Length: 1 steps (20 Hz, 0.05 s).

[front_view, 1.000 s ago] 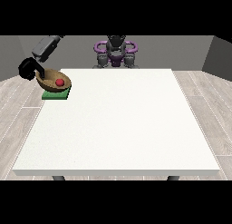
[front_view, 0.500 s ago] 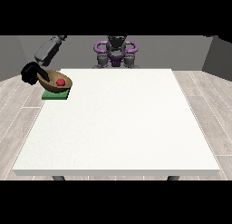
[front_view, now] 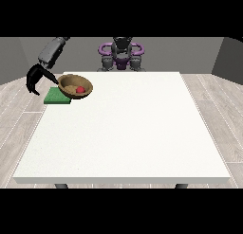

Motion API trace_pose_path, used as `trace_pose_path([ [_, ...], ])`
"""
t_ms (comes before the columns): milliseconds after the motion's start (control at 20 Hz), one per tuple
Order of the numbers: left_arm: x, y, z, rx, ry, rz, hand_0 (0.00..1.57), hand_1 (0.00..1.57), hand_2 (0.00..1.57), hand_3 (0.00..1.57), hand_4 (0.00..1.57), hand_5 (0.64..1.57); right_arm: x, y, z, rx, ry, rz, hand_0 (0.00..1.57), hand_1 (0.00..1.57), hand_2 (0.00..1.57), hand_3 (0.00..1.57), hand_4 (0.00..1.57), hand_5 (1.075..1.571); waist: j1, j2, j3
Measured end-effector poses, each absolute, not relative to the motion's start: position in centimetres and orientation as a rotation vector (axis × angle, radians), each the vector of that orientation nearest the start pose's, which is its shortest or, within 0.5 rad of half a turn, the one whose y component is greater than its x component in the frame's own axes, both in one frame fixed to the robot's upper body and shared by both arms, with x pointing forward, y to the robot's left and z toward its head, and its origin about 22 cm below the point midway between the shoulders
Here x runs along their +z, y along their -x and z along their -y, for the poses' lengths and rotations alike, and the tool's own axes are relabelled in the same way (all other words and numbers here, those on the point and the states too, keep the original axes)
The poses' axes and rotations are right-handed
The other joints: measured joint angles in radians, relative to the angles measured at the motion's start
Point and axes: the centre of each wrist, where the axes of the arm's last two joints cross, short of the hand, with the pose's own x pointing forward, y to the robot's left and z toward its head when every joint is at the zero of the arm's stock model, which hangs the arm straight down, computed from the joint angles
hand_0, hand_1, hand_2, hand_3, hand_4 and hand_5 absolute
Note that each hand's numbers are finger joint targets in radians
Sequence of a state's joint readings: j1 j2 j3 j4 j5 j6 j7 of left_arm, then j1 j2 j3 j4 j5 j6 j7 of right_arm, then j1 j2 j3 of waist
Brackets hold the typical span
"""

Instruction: Pick the cup and pour the ball into the bowl, then pick the bowl and place it on the pad

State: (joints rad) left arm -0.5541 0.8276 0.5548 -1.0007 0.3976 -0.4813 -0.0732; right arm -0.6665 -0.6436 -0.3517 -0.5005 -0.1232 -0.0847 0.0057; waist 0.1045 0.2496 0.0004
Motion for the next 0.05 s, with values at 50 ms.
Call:
trace_pose_path([
  [50,21.53,-30.15,-50.59,-0.048,-0.200,1.944,0.00,0.00,0.00,0.00,1.19,1.569,7.73,-35.20,46.32,-0.270,0.554,1.275,0.00,0.00,0.00,0.00,0.20,1.375,-0.006,-0.022,0.0002],
])
